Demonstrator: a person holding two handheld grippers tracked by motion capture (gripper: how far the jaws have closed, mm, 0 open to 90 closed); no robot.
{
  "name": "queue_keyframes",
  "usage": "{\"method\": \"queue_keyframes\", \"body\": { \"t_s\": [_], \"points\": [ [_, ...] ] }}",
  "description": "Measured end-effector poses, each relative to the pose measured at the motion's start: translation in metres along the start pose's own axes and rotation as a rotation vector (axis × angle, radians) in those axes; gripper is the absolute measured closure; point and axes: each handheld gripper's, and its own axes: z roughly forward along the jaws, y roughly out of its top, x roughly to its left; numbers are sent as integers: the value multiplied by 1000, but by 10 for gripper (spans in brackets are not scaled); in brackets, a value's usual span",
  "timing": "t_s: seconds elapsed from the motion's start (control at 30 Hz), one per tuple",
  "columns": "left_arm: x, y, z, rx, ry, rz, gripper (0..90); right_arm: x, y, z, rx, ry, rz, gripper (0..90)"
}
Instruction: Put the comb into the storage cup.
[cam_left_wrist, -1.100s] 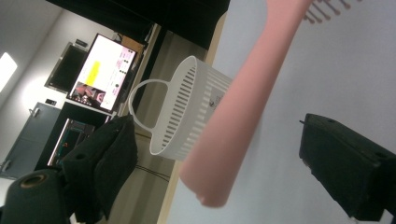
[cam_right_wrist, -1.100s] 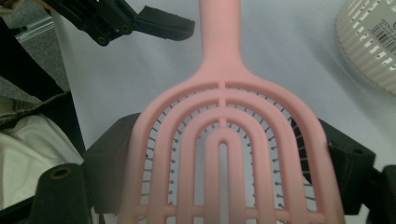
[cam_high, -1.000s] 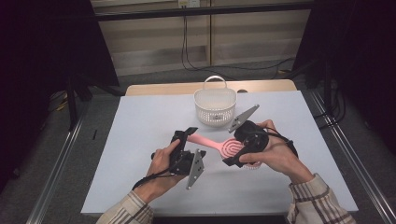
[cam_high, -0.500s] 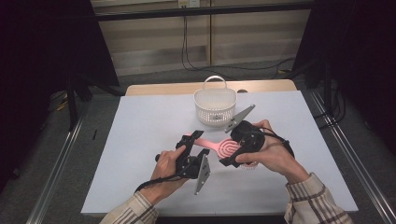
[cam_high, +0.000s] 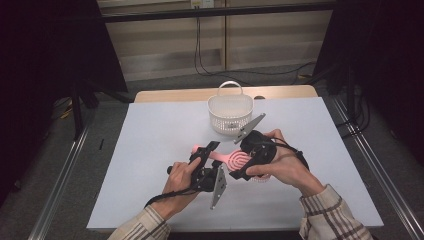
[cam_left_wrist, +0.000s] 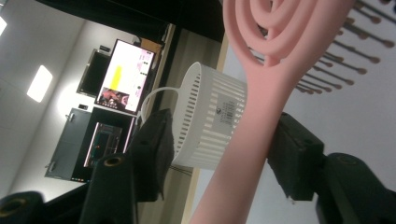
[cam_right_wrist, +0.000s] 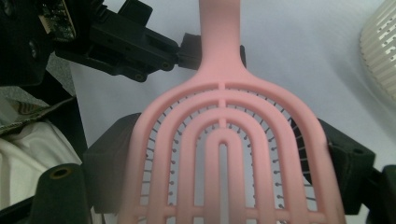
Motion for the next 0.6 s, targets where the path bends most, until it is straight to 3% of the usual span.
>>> {"method": "queue_keyframes", "body": {
  "t_s": [0.13, 0.33, 0.47, 0.53, 0.6],
  "points": [
    [-2, 1, 0, 2, -11, 35, 538, 1, 1, -1, 0, 2, 3, 195],
    [-3, 2, -1, 4, -22, 23, 609, 3, 4, 2, -10, 2, -8, 195],
    [-8, 5, -1, 3, -33, 35, 654, 3, 5, 3, -15, 4, 0, 195],
    [-7, 6, -2, 21, -22, 60, 670, 4, 7, 4, -13, 5, -3, 195],
    [-8, 5, -1, 10, -23, 30, 686, 5, 8, 5, -13, 9, 0, 195]
  ]
}}
